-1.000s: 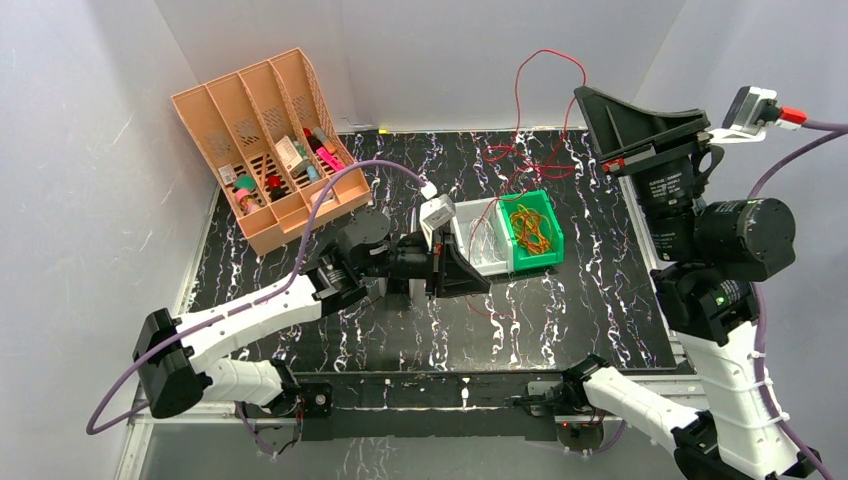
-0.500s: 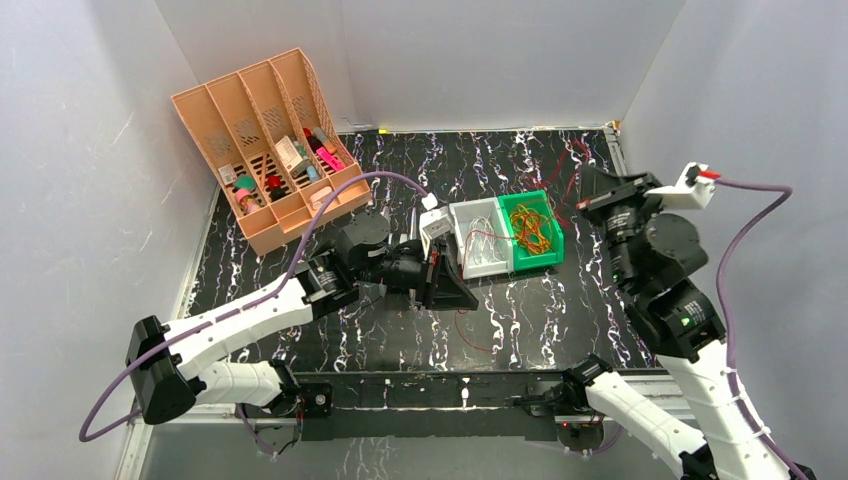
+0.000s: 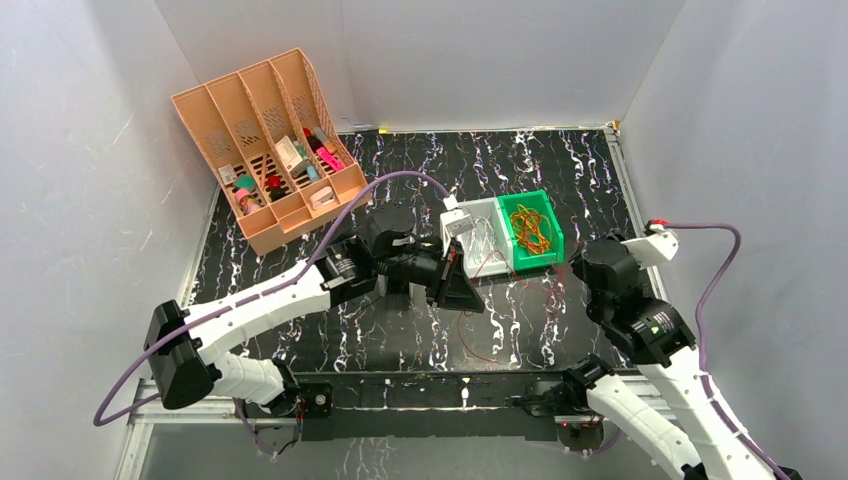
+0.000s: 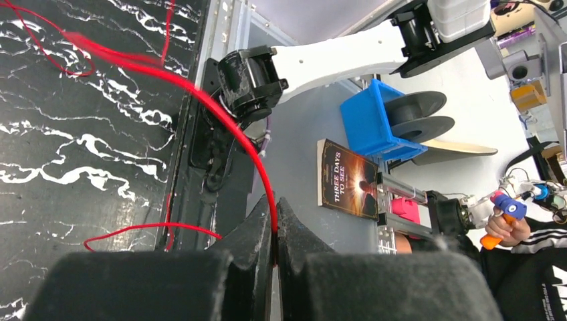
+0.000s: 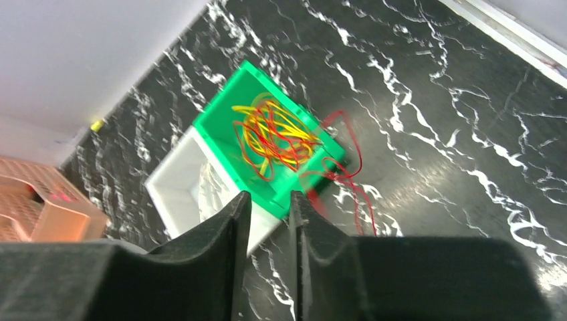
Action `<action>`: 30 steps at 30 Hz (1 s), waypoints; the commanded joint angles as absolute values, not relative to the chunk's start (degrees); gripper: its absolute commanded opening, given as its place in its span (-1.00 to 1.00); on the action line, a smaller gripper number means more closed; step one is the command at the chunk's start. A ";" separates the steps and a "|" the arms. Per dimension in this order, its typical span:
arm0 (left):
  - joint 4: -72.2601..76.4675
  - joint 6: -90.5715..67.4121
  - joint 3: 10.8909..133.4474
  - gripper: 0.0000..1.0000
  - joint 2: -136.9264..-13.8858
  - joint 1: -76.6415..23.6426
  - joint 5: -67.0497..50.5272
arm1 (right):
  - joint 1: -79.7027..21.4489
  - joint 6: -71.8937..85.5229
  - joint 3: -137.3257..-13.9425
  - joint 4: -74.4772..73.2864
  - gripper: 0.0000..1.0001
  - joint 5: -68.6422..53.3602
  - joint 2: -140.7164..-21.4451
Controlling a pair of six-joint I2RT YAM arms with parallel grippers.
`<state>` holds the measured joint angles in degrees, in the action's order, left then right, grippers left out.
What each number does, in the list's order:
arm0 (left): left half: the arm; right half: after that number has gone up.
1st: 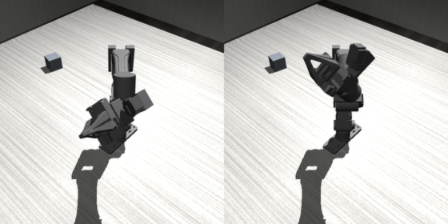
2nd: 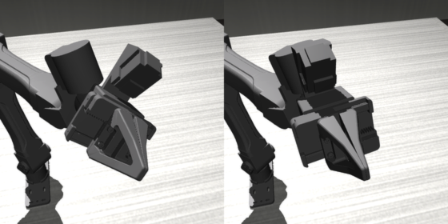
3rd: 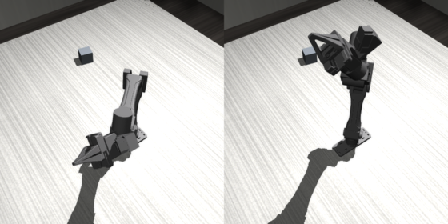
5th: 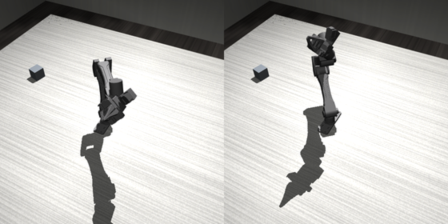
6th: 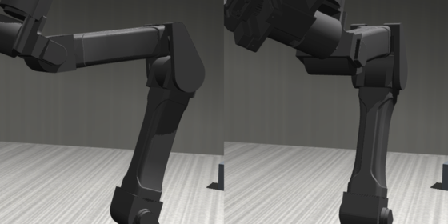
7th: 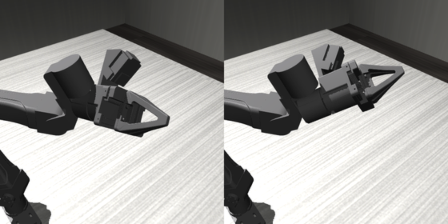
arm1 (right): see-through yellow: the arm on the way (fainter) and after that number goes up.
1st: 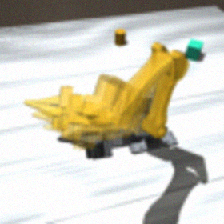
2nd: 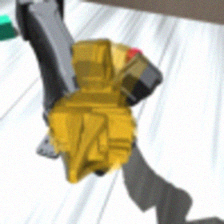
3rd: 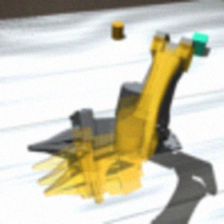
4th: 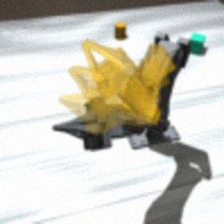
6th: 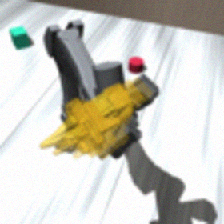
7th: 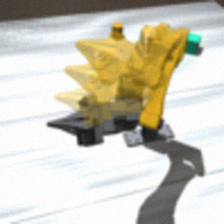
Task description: Wrap the cables
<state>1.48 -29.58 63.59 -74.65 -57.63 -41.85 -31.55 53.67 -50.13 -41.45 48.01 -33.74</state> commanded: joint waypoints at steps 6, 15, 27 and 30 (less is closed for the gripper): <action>-9.61 -26.04 69.64 -1.00 -75.25 -58.01 -38.22 | -31.46 44.69 -47.24 -38.88 0.38 31.10 -29.33; -23.20 -20.66 77.05 -1.00 -78.12 -58.01 -34.41 | -31.43 28.09 -50.13 -29.67 0.47 -0.96 -28.50; -41.81 -10.04 87.96 -1.00 -82.73 -58.01 -34.40 | -31.45 15.08 -55.40 -22.24 0.42 -30.76 -32.20; -44.26 -8.38 88.96 -1.00 -82.83 -58.01 -34.68 | -31.46 14.10 -54.31 -17.42 0.43 -35.53 -31.40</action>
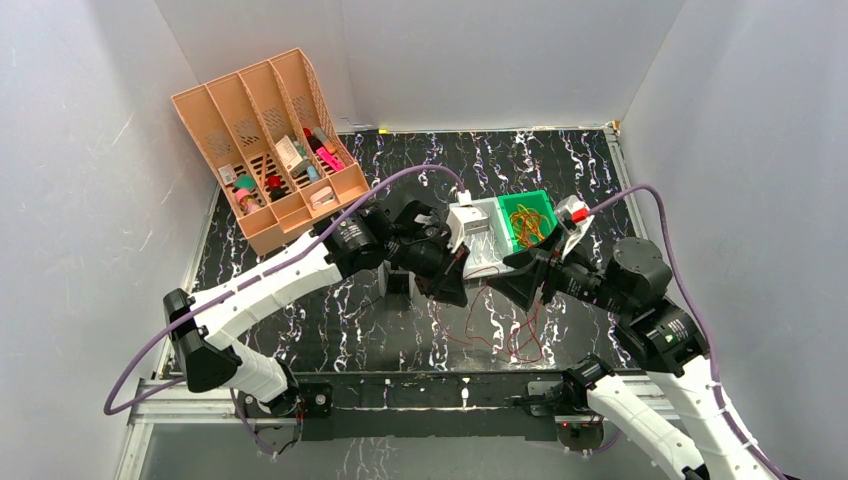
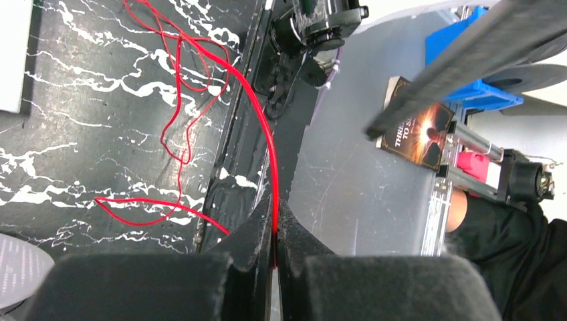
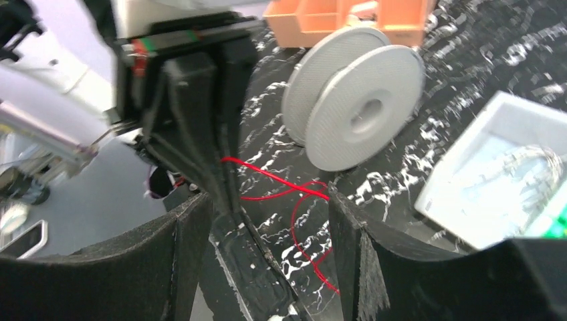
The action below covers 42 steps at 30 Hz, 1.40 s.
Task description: Wrap the cables
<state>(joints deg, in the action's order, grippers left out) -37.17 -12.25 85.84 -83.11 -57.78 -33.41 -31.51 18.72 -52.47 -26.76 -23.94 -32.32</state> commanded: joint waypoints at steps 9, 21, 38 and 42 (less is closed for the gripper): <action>-48.03 -4.31 90.55 -1.00 -83.20 -58.01 -37.57 | -31.44 12.62 -49.87 -6.86 0.52 -44.41 -35.34; -47.44 -2.91 88.72 -1.00 -80.92 -58.01 -38.27 | -31.55 15.66 -41.42 3.99 0.29 -51.08 -38.06; -42.30 -5.74 87.12 -0.05 -78.66 -58.01 -30.26 | -31.51 14.97 -42.77 -0.01 -1.00 -47.95 -33.90; -38.08 -6.89 85.47 0.52 -74.57 -58.01 -24.09 | -31.55 14.20 -45.23 -2.48 -1.00 -46.72 -32.55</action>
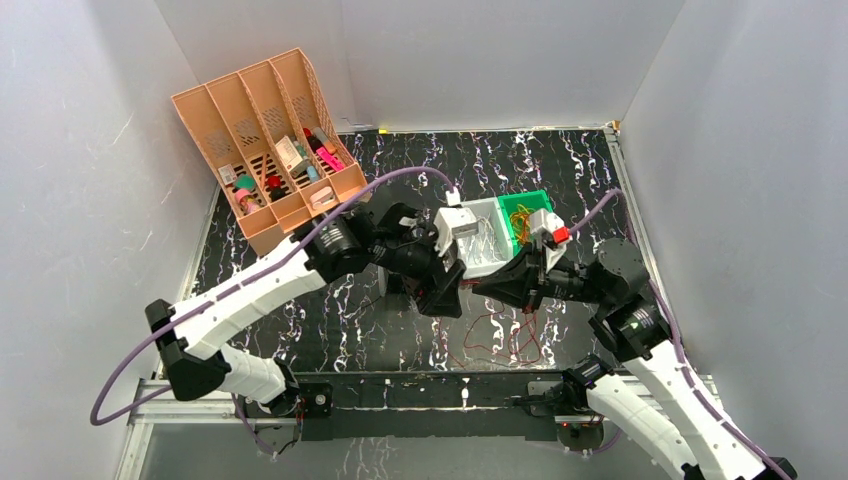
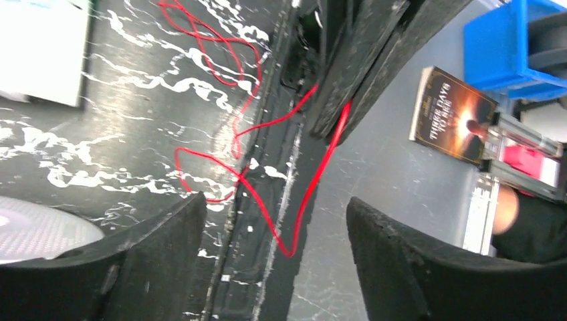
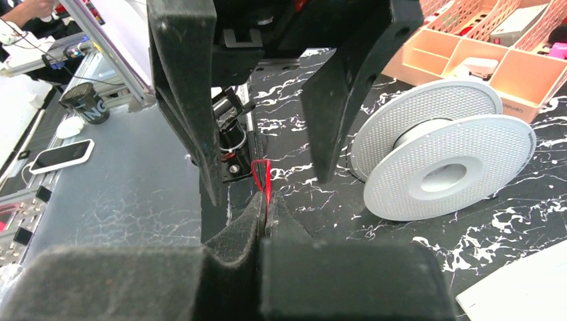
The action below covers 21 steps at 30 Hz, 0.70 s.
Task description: Wrap the cables
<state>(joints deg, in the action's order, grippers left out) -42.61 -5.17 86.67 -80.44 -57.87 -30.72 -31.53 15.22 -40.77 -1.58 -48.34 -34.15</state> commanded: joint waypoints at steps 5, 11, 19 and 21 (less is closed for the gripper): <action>-31.94 -9.16 82.61 0.81 -69.91 -58.01 -15.98 | -31.55 13.82 -49.35 -4.97 -1.00 -44.31 -30.94; -22.58 -11.80 73.62 0.97 -61.04 -58.01 -6.35 | -31.55 14.81 -54.57 -5.31 -1.00 -38.36 -30.06; -10.27 -18.50 61.47 0.97 -51.93 -58.01 -8.30 | -31.55 17.84 -58.78 -0.81 -1.00 -29.92 -30.71; -9.34 -19.96 60.34 0.97 -52.30 -58.01 -9.47 | -31.52 18.72 -59.63 0.71 -1.00 -28.90 -31.12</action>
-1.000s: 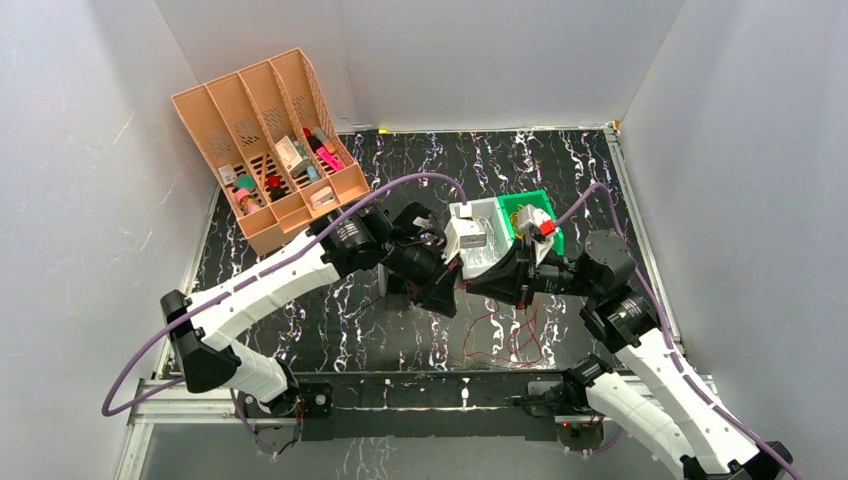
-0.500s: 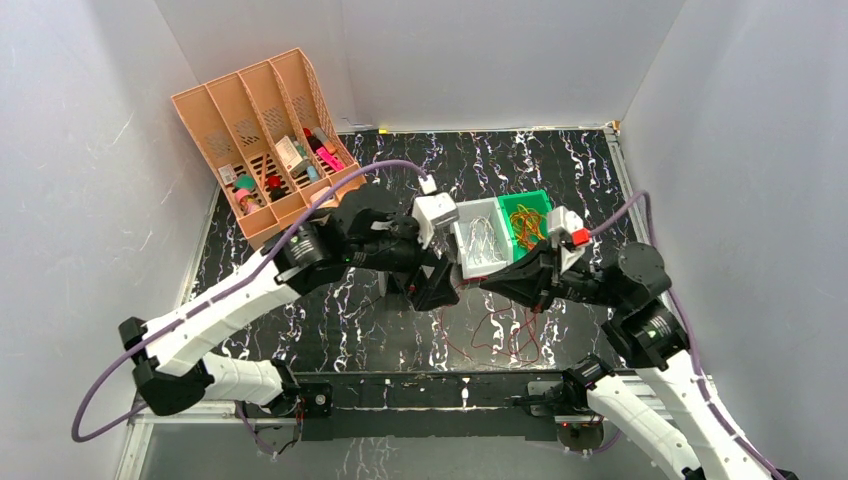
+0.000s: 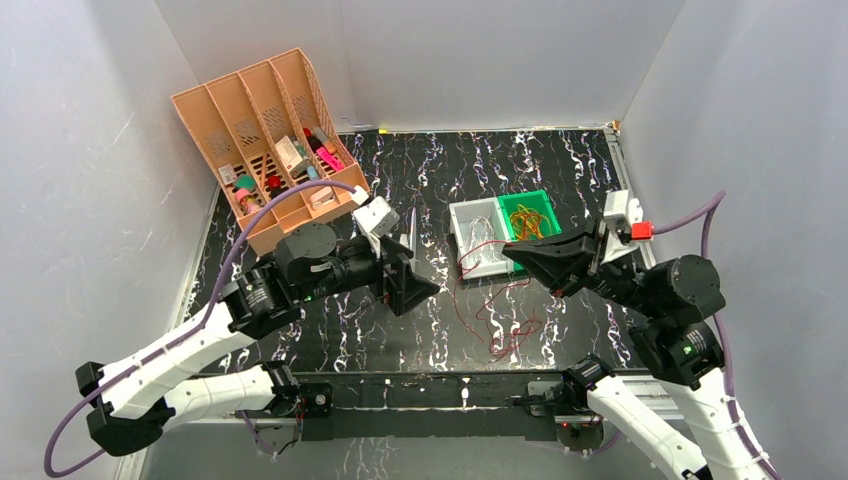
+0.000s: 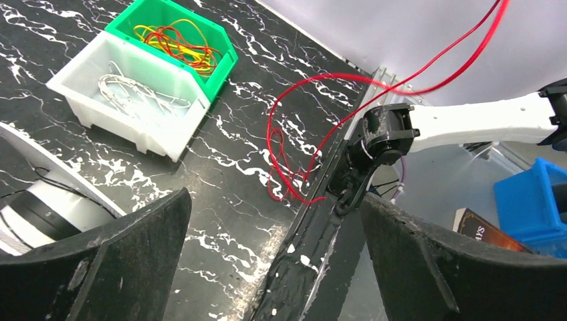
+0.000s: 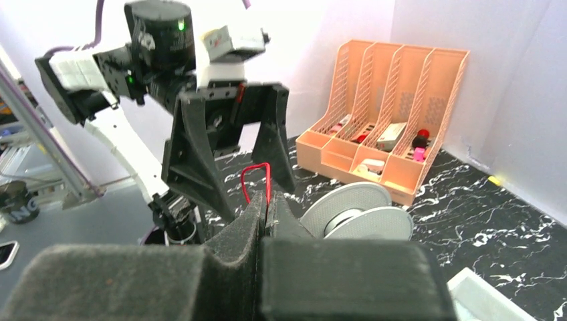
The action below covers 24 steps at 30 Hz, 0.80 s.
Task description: Wrap the cables
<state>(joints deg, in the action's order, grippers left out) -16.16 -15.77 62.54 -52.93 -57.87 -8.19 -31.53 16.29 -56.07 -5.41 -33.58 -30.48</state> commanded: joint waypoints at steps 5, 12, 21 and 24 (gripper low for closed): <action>-5.57 -24.17 58.12 0.97 -54.39 -58.01 -11.07 | -31.50 19.50 -62.00 2.41 -1.00 -28.05 -33.15; -1.55 -27.79 56.58 0.95 -57.97 -58.00 -12.57 | -31.49 20.97 -62.57 6.63 -1.00 -27.53 -33.91; 5.00 -31.51 54.65 0.57 -61.02 -58.01 -16.65 | -31.54 21.49 -61.55 7.82 -1.00 -29.54 -33.35; 7.09 -32.57 53.55 0.36 -61.84 -58.01 -17.47 | -31.55 21.62 -61.29 7.73 -1.00 -29.80 -33.05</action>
